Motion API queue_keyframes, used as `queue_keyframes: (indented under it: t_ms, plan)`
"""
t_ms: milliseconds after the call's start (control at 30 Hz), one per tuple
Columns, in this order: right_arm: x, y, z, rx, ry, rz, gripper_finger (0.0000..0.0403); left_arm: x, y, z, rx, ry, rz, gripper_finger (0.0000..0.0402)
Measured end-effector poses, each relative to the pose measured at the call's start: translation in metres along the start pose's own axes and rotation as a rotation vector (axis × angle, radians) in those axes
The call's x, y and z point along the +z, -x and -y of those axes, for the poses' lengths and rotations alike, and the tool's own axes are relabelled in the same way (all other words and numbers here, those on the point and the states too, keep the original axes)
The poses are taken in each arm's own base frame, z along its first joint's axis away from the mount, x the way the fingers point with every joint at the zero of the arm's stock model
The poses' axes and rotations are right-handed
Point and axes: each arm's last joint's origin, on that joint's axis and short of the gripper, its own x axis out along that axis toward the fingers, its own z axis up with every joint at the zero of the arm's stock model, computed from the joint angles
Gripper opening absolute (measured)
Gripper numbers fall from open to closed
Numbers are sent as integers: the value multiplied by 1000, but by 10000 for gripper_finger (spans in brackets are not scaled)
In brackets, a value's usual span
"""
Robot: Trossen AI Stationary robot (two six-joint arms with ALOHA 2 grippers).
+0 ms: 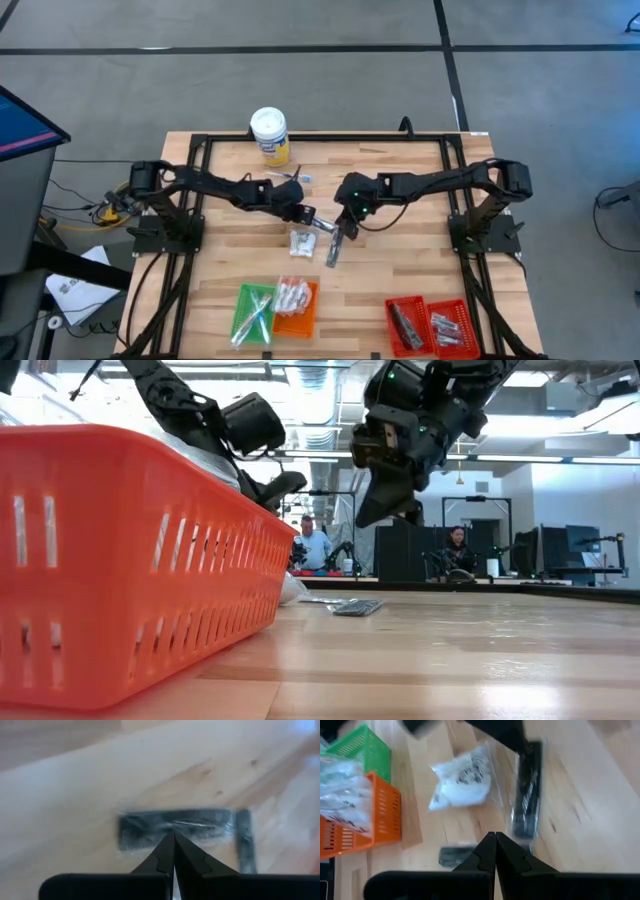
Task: Pick & Place Travel size toiletries
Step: Put the black comb into the left red basket
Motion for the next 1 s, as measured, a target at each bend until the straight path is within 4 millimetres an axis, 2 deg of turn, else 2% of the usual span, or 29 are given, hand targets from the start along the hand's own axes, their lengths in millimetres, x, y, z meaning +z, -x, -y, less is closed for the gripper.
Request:
queue_keyframes:
  t_ms: [233, 333, 467, 767, 867, 1000]
  plan:
    - [-4, -4, 5, -17, 31, -44, 1, 3, -5, -6, 39, 6, 21, 1]
    - [-4, -4, 5, -15, 47, -45, 16, 4, -4, -5, 35, 14, 27, 1]
    - [-3, -4, 5, -18, 66, -40, 61, 3, -4, -6, 44, 65, 17, 1]
    - [-3, -4, 6, -28, 70, -37, 192, -2, -4, -5, 50, 158, 12, 1]
    - [-3, -4, 6, -28, 70, -38, 227, -3, -4, -4, 66, 147, 45, 1]
    - [-4, -4, 5, -26, 73, -39, 252, -3, -6, -5, 76, 28, 46, 1]
